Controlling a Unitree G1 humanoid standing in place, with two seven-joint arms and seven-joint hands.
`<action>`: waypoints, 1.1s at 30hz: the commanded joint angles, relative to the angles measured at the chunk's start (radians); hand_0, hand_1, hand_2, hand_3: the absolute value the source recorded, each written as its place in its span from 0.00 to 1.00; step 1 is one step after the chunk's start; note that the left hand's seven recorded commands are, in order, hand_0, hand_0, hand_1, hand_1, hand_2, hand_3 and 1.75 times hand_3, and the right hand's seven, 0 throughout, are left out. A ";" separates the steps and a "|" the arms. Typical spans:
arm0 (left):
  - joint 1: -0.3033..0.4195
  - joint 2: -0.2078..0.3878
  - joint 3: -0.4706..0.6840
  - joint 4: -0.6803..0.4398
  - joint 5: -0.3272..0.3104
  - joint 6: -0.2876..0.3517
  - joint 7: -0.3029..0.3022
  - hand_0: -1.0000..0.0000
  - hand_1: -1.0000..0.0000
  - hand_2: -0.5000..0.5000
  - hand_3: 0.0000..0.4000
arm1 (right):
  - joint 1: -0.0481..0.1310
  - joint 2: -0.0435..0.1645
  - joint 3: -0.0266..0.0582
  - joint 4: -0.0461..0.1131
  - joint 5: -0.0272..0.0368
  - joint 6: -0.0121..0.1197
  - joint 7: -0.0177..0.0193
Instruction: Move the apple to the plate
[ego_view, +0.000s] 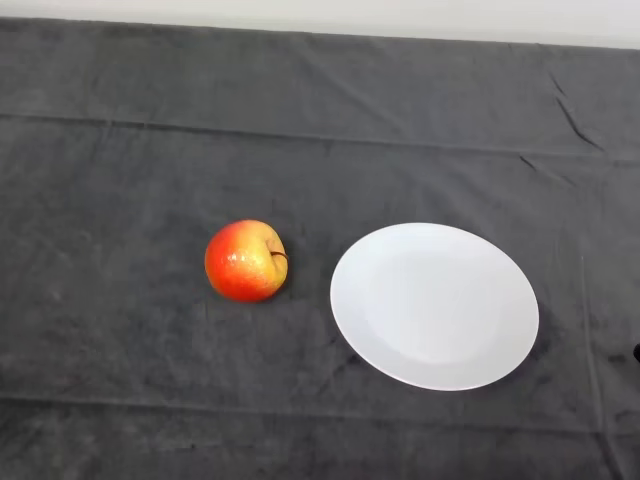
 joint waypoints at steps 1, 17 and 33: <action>-0.042 0.014 0.032 0.046 0.015 -0.007 -0.008 1.00 1.00 0.50 0.00 | 0.101 0.068 -0.0199 0.089 0.0039 0.070 -0.0034; -0.064 0.033 0.045 0.043 0.009 -0.012 -0.016 1.00 1.00 0.50 0.00 | 0.101 0.068 -0.0216 0.089 0.0020 0.070 -0.0036; -0.123 0.038 0.021 0.011 0.055 -0.106 0.007 1.00 1.00 0.50 0.00 | 0.101 0.068 -0.0233 0.090 0.0002 0.069 -0.0038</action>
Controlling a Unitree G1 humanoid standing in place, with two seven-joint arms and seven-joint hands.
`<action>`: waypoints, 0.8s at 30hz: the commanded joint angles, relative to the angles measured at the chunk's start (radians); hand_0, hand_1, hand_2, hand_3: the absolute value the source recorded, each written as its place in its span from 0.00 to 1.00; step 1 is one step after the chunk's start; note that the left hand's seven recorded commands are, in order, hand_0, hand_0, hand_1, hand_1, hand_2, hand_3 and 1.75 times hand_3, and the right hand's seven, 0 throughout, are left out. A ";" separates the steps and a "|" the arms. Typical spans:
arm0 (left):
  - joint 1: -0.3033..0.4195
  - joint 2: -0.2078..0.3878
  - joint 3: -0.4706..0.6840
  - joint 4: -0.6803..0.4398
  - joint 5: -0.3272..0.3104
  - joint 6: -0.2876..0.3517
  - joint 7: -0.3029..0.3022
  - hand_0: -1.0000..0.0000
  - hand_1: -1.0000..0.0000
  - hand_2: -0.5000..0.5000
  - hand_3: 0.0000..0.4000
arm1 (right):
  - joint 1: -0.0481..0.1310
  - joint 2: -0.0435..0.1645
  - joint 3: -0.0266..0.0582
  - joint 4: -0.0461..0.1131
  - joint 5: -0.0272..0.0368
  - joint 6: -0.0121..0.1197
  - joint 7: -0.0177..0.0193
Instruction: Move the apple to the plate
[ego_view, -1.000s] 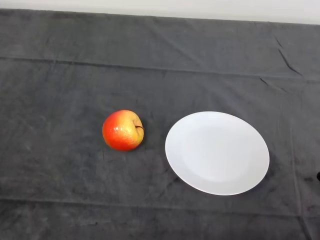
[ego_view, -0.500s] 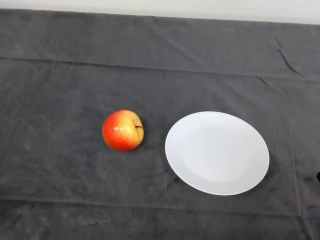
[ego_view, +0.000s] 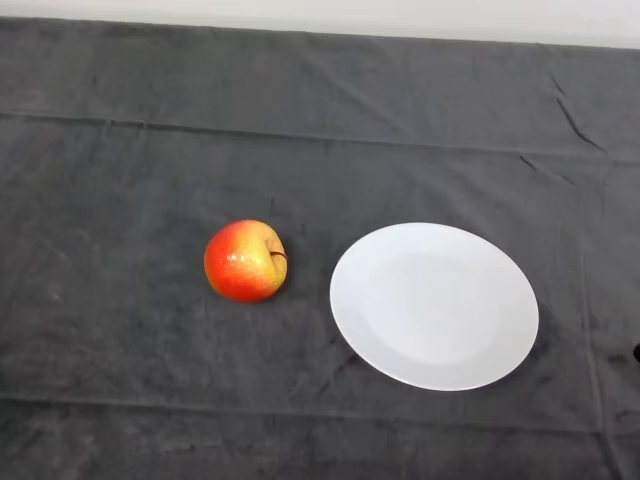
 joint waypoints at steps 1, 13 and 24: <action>-0.036 0.034 -0.013 -0.003 0.031 -0.026 0.009 1.00 1.00 0.50 0.00 | 0.101 0.068 -0.0196 0.090 0.0038 0.070 -0.0037; 0.015 -0.038 -0.144 -0.307 0.179 0.009 0.104 1.00 1.00 0.50 0.00 | 0.102 0.069 -0.0201 0.087 0.0031 0.072 -0.0039; 0.087 -0.107 -0.297 -0.663 0.352 0.150 0.151 1.00 1.00 0.50 0.00 | 0.104 0.070 -0.0183 0.081 0.0045 0.076 -0.0040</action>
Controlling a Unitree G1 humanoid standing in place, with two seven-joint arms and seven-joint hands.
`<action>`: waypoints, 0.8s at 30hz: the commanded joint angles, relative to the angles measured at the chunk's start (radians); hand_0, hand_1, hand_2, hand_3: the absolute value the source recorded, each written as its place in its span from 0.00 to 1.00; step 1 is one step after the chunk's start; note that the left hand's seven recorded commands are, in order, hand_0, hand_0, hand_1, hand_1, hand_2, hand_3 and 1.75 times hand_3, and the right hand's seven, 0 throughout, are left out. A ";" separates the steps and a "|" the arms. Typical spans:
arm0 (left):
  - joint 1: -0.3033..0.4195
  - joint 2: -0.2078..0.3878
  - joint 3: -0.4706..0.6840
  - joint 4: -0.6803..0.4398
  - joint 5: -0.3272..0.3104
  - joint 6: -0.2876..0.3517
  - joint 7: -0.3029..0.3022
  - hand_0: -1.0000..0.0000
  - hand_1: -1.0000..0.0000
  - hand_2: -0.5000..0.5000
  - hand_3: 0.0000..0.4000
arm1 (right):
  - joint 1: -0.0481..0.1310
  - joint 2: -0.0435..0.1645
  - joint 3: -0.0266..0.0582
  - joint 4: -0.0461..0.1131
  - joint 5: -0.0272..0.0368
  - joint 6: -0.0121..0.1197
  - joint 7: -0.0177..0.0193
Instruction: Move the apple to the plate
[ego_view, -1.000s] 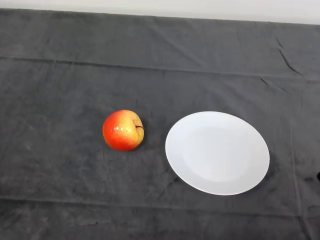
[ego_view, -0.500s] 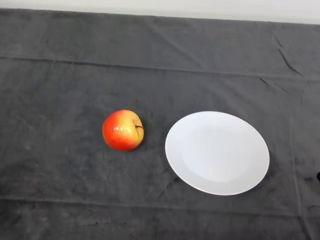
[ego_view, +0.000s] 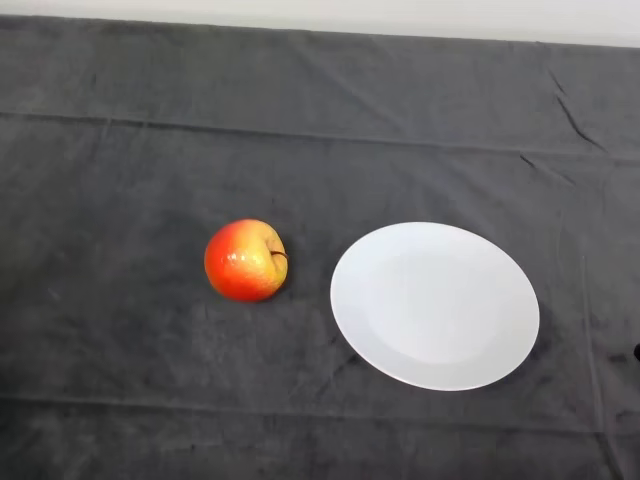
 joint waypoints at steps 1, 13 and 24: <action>0.025 -0.018 -0.029 -0.062 0.035 0.034 0.007 1.00 1.00 0.50 0.00 | 0.105 0.069 -0.0179 0.082 0.0048 0.078 -0.0045; -0.013 -0.062 -0.181 -0.140 0.095 0.134 -0.035 1.00 1.00 0.50 0.00 | 0.107 0.070 -0.0140 0.075 0.0082 0.082 -0.0046; -0.039 -0.088 -0.295 -0.119 0.105 0.163 -0.057 1.00 1.00 0.50 0.00 | 0.108 0.071 -0.0100 0.072 0.0119 0.084 -0.0045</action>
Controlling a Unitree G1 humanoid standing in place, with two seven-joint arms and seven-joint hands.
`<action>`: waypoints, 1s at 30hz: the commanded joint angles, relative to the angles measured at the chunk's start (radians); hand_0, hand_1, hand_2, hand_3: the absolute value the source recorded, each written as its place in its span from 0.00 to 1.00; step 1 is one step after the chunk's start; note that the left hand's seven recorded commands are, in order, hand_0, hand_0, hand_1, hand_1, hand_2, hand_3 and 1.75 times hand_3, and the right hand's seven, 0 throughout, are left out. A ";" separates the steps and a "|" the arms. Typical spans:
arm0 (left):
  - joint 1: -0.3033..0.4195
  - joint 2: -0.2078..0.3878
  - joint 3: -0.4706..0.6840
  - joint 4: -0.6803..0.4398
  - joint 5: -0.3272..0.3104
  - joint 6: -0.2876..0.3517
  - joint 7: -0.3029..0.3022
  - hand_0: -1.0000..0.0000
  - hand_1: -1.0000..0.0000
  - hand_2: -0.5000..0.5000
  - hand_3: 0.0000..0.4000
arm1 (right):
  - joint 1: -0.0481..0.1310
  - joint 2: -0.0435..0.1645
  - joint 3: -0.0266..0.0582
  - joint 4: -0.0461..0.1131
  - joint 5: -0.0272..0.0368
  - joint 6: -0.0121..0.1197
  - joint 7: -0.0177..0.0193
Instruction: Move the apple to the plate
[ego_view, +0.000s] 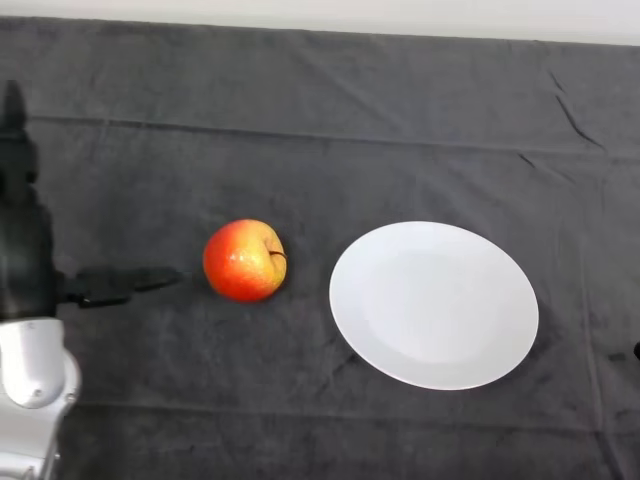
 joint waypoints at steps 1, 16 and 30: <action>-0.044 -0.010 -0.027 -0.018 0.015 0.013 -0.012 1.00 1.00 0.50 0.00 | 0.109 0.071 -0.0107 0.078 0.0120 0.084 -0.0044; -0.182 -0.042 -0.136 0.272 -0.010 -0.061 -0.036 1.00 1.00 0.50 0.00 | 0.108 0.071 -0.0066 0.079 0.0163 0.084 -0.0041; -0.291 -0.074 -0.187 0.506 -0.050 -0.104 -0.070 0.97 1.00 0.48 0.03 | 0.107 0.071 -0.0053 0.083 0.0183 0.081 -0.0037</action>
